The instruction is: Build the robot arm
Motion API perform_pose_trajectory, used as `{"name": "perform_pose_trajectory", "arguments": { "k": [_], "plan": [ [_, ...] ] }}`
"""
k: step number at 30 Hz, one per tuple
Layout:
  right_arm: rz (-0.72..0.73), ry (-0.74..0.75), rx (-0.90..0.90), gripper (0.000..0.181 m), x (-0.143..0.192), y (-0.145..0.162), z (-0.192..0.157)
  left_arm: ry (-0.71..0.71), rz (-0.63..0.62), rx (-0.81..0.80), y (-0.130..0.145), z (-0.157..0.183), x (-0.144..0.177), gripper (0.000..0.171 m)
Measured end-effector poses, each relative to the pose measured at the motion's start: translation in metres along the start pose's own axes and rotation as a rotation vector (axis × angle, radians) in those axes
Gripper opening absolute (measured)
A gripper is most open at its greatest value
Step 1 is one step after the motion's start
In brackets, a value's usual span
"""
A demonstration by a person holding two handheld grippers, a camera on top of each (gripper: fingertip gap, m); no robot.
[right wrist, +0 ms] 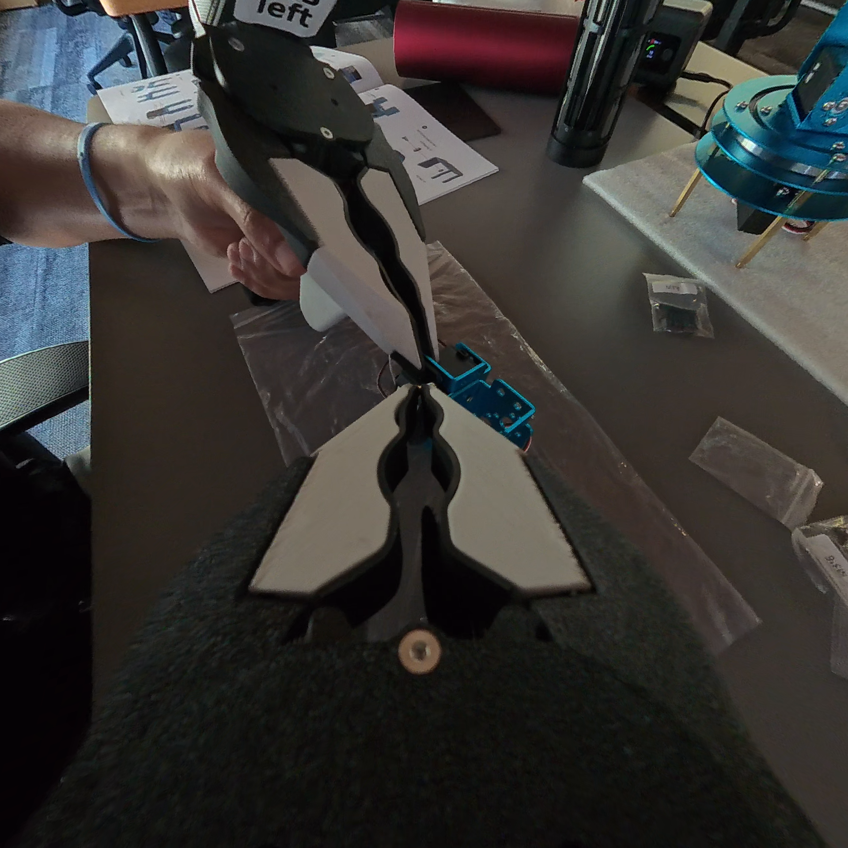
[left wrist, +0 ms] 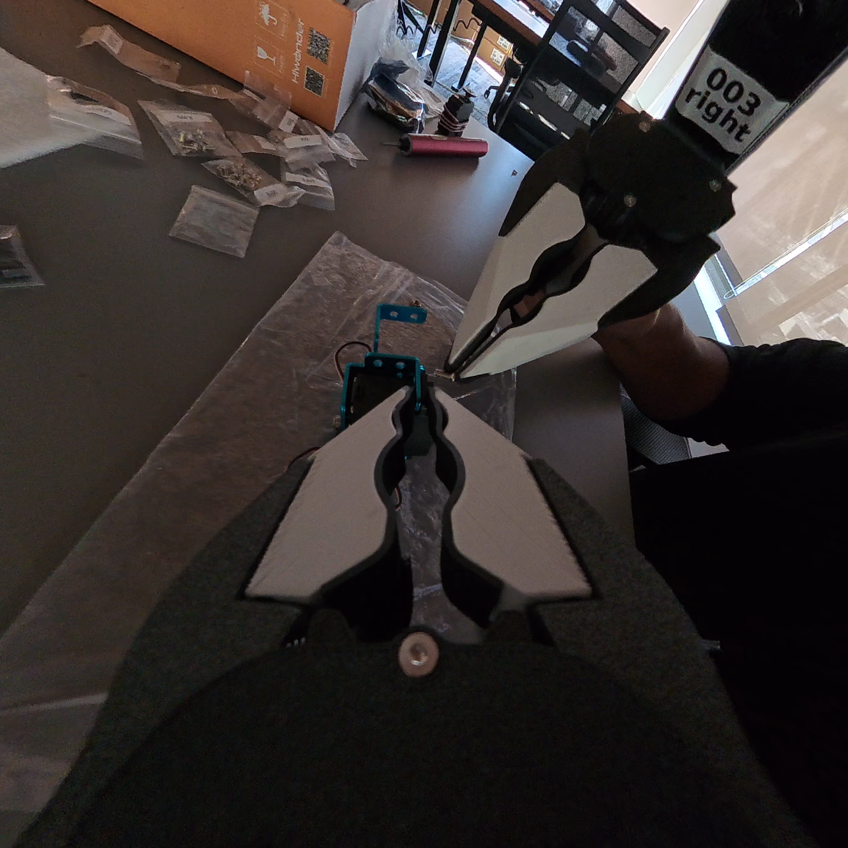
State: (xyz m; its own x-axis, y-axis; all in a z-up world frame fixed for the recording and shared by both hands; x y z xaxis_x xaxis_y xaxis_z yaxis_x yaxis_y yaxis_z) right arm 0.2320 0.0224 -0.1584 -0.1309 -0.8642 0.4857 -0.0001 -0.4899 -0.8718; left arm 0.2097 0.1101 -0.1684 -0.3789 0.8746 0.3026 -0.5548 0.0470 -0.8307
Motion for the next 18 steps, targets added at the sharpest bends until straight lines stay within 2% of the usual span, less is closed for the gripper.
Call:
{"name": "perform_pose_trajectory", "arguments": {
  "k": [10,18],
  "plan": [
    [-0.004,0.046,0.041,0.000,-0.008,-0.004,-0.001,0.000,0.013,0.028,-0.001,-0.002,0.001,0.004],
    [-0.032,0.118,0.027,0.000,-0.018,-0.012,0.006,0.049,0.085,0.193,-0.003,-0.017,0.009,0.004]
  ]
}}
Point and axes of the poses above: each gripper's, where its closed fingertips meet, x back along the fingers, y out of its underside, z = x × y across the jaws, the point moved 5 cm from there along x, back along the fingers, and after that the axes turned 9 degrees about y, right-handed, at the moved point
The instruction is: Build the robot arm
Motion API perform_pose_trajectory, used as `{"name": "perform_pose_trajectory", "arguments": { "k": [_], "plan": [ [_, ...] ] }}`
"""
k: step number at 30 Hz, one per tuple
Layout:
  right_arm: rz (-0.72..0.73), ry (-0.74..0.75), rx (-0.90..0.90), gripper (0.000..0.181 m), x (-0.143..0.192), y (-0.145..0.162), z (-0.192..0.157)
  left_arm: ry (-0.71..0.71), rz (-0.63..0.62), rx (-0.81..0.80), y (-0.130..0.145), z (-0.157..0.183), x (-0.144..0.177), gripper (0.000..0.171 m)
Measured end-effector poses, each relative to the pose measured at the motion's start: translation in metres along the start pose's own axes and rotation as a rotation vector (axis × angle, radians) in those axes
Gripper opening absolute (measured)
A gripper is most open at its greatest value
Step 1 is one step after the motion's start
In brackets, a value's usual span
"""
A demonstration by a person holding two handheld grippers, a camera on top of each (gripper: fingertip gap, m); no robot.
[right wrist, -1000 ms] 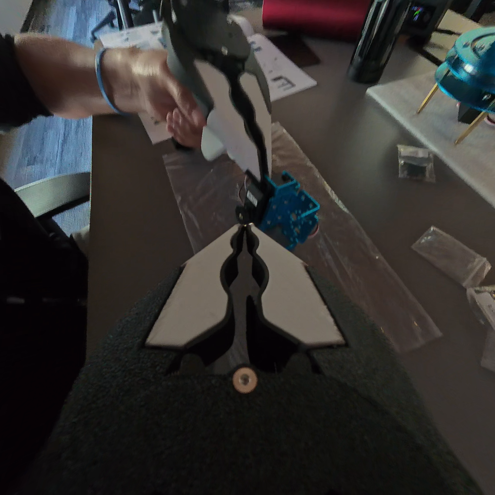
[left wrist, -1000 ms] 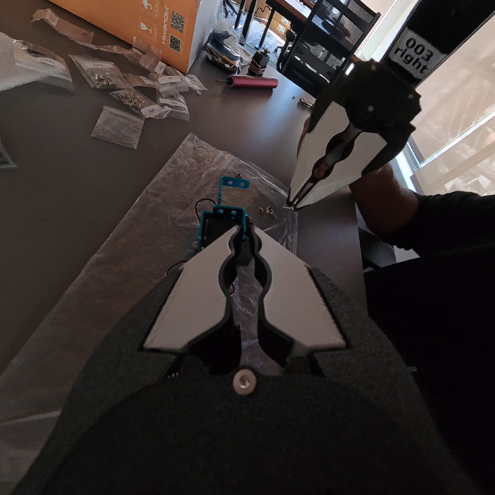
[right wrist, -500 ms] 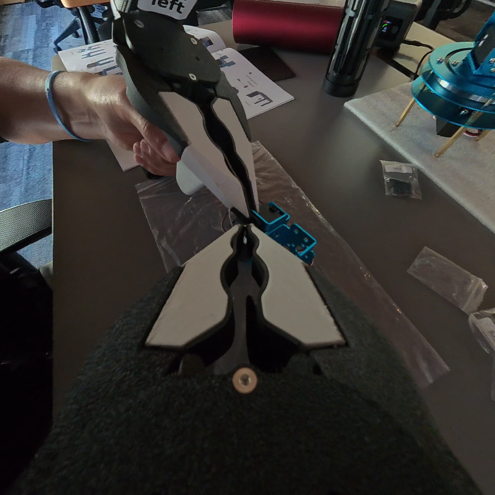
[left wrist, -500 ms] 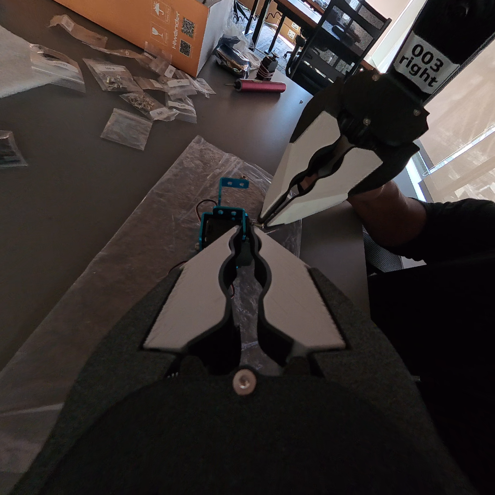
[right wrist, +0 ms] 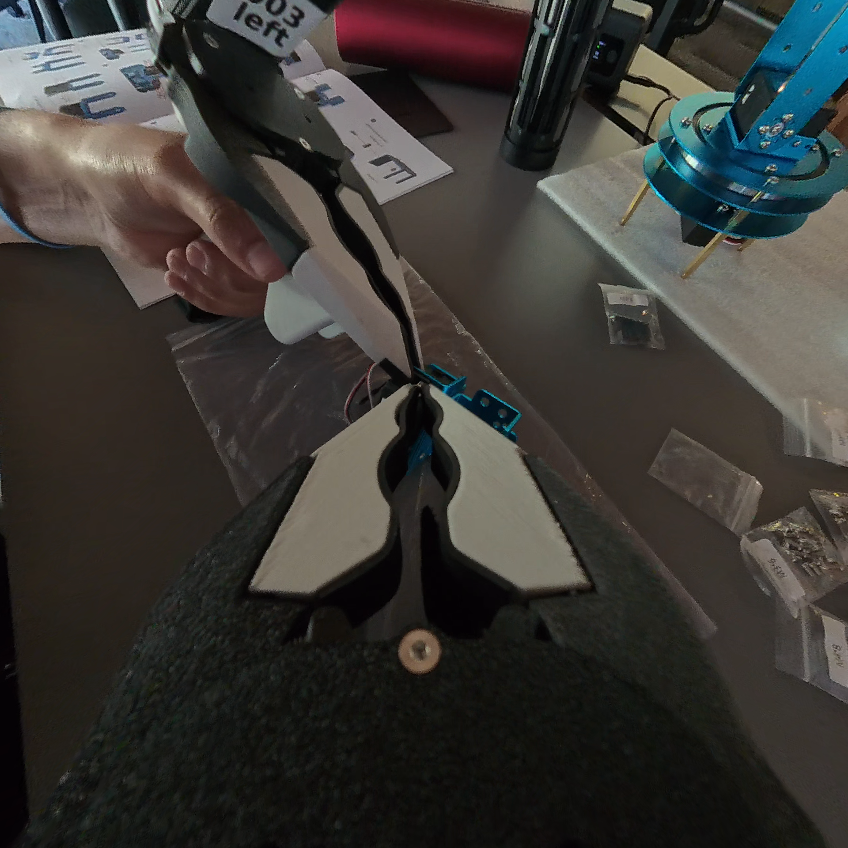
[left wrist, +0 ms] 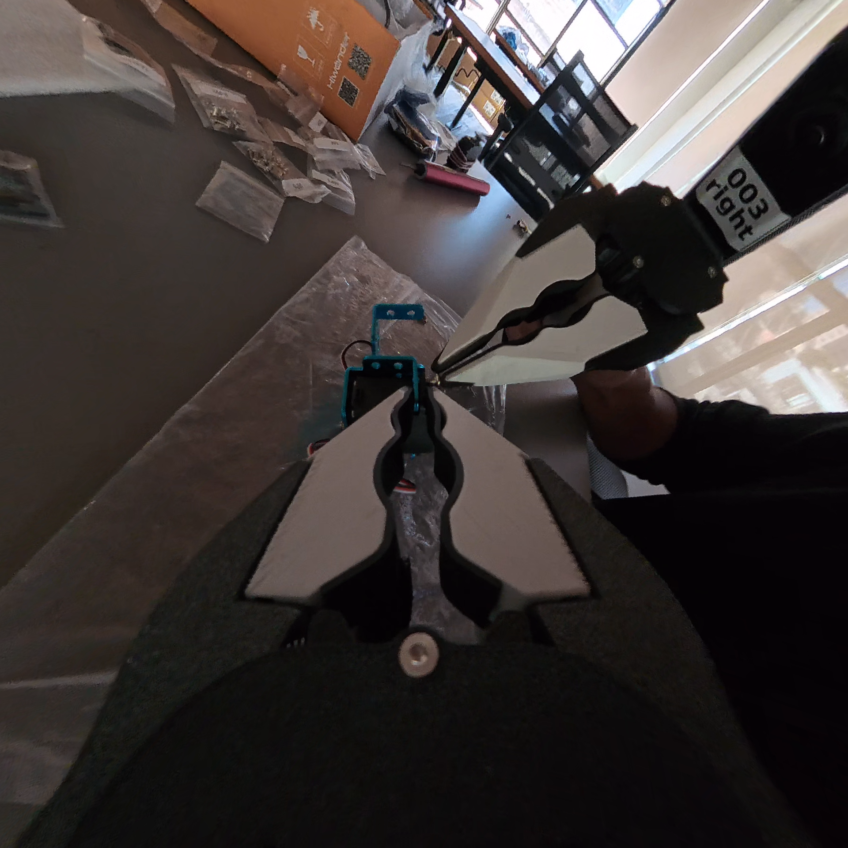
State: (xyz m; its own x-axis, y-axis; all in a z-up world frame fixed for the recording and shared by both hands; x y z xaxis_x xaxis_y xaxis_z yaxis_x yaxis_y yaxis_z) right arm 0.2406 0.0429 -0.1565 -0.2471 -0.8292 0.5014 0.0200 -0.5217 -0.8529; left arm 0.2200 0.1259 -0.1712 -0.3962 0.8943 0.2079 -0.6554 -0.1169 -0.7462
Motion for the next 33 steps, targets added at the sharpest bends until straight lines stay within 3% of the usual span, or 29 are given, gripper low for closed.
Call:
{"name": "perform_pose_trajectory", "arguments": {
  "k": [13,33],
  "plan": [
    [-0.075,0.012,0.043,0.000,-0.0072,-0.0072,0.0062,0.057,0.065,0.162,-0.0013,-0.0092,0.0043,0.004],
    [0.061,0.033,0.047,0.000,-0.0088,0.0003,0.0060,0.011,0.063,0.121,-0.0020,-0.0090,0.0038,0.004]
  ]
}}
Point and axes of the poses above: each gripper's, where its closed fingertips meet, x back along the fingers, y out of its underside, z = x × y across the jaws, the point moved 5 cm from there along x, back along the fingers, and after that the axes turned 9 degrees about y, right-handed, at the moved point
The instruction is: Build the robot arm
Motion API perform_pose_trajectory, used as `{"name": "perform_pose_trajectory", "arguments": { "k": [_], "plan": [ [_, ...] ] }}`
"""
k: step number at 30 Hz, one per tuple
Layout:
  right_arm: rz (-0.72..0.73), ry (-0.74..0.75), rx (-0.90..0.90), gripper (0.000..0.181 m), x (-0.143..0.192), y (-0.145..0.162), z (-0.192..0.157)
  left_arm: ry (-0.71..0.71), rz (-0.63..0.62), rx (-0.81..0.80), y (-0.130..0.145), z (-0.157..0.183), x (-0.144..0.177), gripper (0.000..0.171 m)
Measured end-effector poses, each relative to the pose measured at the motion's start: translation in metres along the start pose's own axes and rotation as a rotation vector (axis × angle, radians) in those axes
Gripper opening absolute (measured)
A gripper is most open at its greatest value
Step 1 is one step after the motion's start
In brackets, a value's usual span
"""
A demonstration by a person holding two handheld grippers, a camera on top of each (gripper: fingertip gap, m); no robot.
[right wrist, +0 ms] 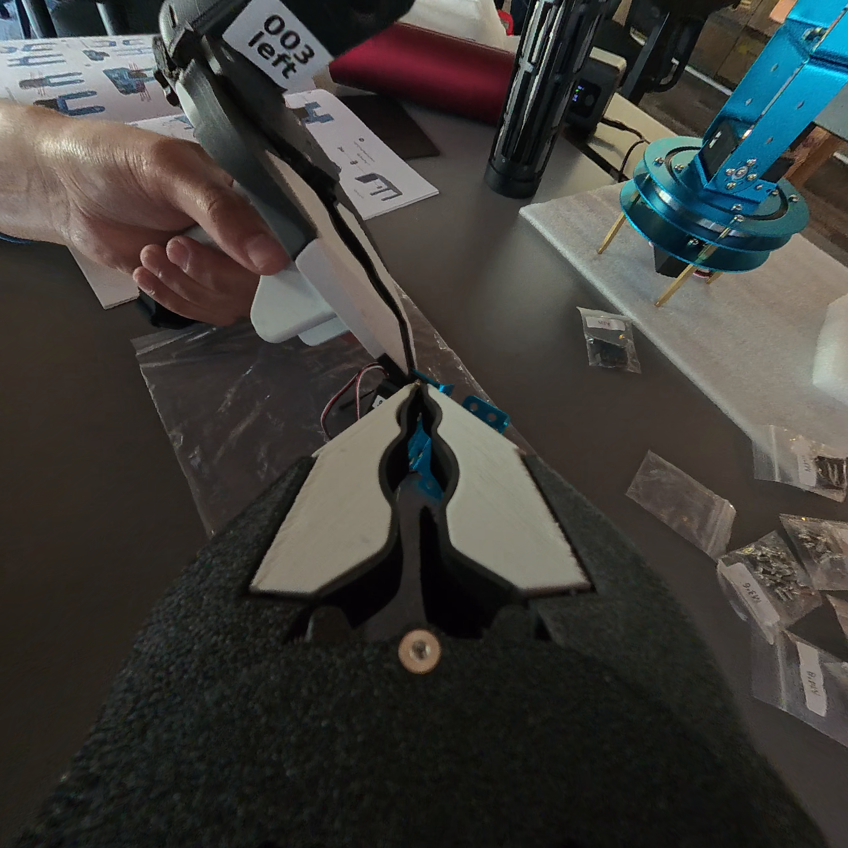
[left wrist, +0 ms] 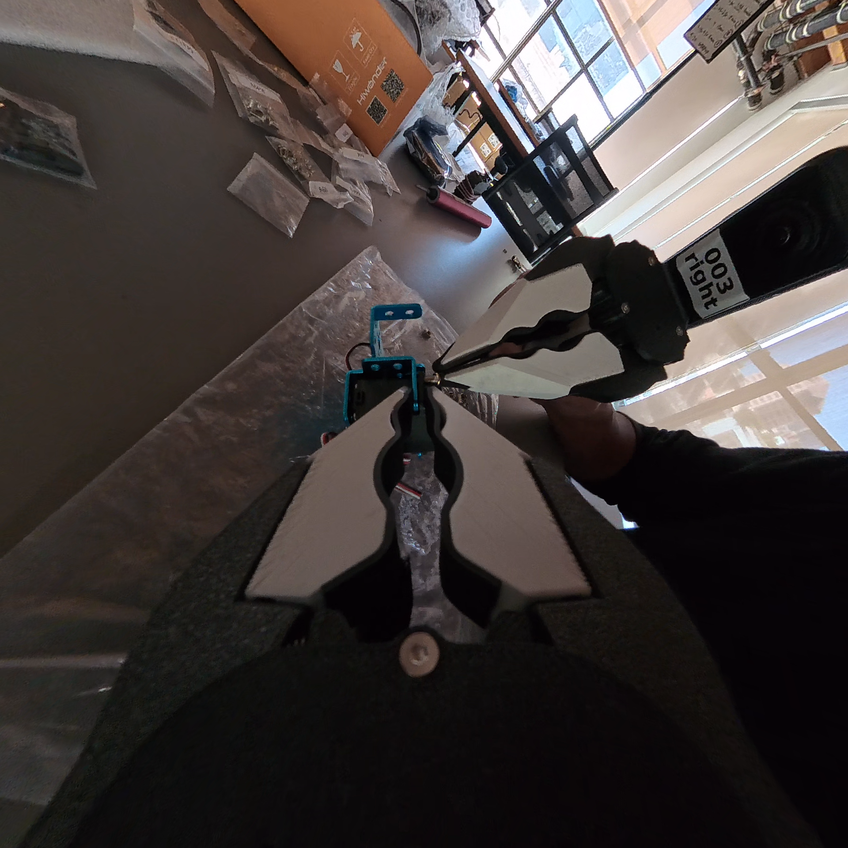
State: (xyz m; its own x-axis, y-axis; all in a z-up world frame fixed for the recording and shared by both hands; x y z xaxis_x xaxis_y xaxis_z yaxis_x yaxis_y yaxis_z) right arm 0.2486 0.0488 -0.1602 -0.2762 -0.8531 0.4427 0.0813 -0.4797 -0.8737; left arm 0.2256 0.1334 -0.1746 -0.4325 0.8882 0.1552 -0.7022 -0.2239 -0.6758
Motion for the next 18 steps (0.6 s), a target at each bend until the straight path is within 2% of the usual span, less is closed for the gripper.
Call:
{"name": "perform_pose_trajectory", "arguments": {
  "k": [18],
  "plan": [
    [0.018,-0.014,-0.063,0.000,-0.0019,0.0012,0.0005,-0.019,0.006,0.006,-0.0009,-0.0010,-0.0001,0.004]
  ]
}}
Point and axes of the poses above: each gripper's, where its closed fingertips meet, x back along the fingers, y out of its underside, z = x × y across the jaws, the point moved 5 cm from there along x, back along the fingers, and after that the axes turned 9 degrees about y, right-handed, at the moved point
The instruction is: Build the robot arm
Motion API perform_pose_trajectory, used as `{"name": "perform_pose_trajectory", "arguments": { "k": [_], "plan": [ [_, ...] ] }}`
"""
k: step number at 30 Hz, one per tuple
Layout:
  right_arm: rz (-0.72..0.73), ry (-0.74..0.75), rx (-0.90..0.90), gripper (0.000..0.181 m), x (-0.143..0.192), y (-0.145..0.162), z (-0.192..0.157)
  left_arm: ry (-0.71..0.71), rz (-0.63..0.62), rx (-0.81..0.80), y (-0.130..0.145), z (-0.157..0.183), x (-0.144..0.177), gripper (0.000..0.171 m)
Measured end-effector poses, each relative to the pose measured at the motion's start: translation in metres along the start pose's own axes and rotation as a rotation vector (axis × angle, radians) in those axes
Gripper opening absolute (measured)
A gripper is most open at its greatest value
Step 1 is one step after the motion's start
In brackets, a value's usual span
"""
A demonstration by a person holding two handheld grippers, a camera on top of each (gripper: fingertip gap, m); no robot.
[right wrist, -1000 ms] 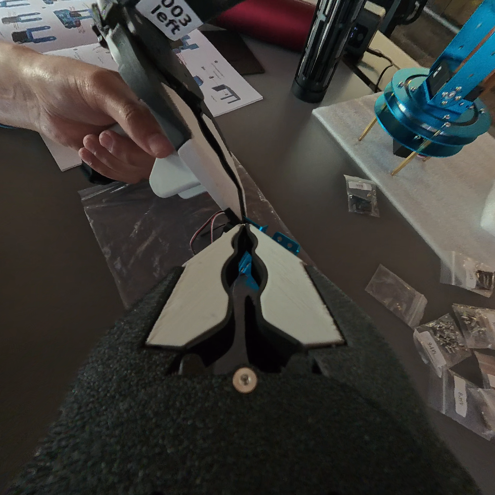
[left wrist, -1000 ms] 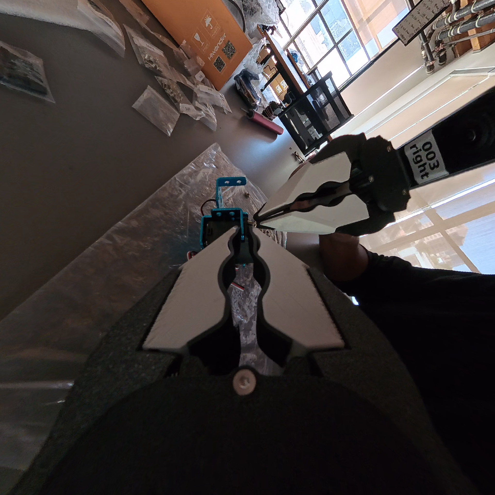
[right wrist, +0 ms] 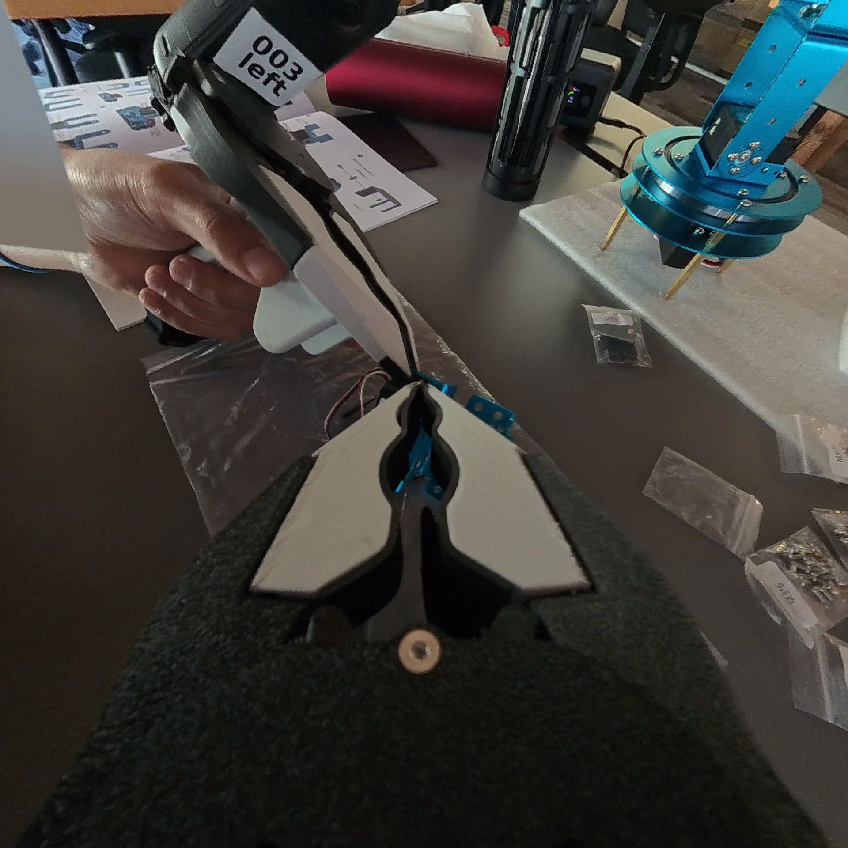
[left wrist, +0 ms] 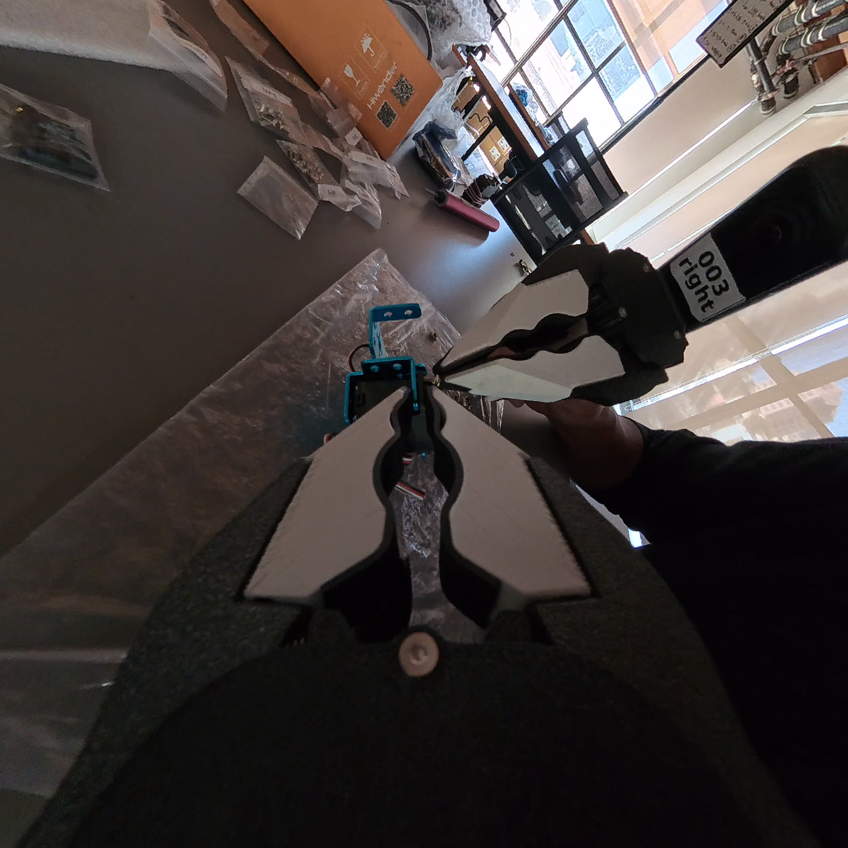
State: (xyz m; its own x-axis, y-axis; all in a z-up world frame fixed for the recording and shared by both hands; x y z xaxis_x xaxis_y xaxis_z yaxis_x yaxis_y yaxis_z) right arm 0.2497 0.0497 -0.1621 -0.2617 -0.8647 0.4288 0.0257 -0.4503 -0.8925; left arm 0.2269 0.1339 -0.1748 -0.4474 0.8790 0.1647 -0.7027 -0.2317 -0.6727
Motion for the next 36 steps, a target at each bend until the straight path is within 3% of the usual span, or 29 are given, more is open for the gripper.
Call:
{"name": "perform_pose_trajectory", "arguments": {
  "k": [36],
  "plan": [
    [-0.007,0.013,0.015,0.005,-0.0005,-0.0011,-0.0063,0.004,-0.013,-0.007,-0.0004,-0.0002,0.0005,0.004]
  ]
}}
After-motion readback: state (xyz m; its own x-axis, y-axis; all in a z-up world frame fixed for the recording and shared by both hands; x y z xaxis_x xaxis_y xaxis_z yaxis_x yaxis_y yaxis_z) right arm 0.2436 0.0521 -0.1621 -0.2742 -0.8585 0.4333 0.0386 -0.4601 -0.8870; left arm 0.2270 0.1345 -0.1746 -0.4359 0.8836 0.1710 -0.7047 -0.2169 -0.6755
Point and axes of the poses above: each gripper's, where its closed fingertips meet, x back along the fingers, y out of its underside, z = x × y across the jaws, the point moved 5 cm from there along x, back along the fingers, and after that the axes turned 9 degrees about y, right-handed, at the moved point
